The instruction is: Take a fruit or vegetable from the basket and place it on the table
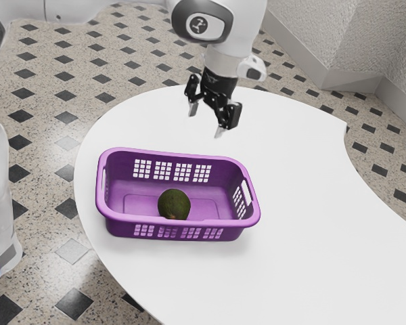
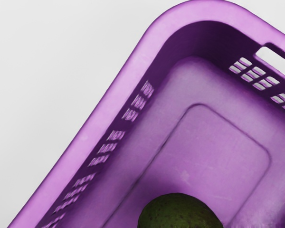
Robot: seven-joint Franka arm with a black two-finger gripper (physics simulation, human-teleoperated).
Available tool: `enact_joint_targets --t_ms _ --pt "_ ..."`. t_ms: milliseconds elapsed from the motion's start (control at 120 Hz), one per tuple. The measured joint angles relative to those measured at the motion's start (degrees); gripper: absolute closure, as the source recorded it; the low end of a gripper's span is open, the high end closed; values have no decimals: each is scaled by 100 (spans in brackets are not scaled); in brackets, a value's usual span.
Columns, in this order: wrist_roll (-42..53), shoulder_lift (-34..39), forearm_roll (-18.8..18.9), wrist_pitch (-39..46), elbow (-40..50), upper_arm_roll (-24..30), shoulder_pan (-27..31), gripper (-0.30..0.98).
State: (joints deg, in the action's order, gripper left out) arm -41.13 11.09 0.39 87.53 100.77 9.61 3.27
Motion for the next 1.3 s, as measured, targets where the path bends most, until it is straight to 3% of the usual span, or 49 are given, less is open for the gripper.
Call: enact_joint_targets --t_ms 333,717,900,1000,1075,1133,1300 --pt "4928 120 -281 97 61 7 -2 1" --pt "8995 90 -45 283 493 -160 1 1" --pt "10320 363 -276 416 1037 31 -103 1" --pt "10874 684 -329 379 1401 -157 -501 1" --pt "11223 1121 -283 353 1845 -1185 -1593 1" --pt "11467 1352 -259 382 2150 -1682 -2077 1" --pt "12041 1367 -219 808 2407 -1930 -2636 1"
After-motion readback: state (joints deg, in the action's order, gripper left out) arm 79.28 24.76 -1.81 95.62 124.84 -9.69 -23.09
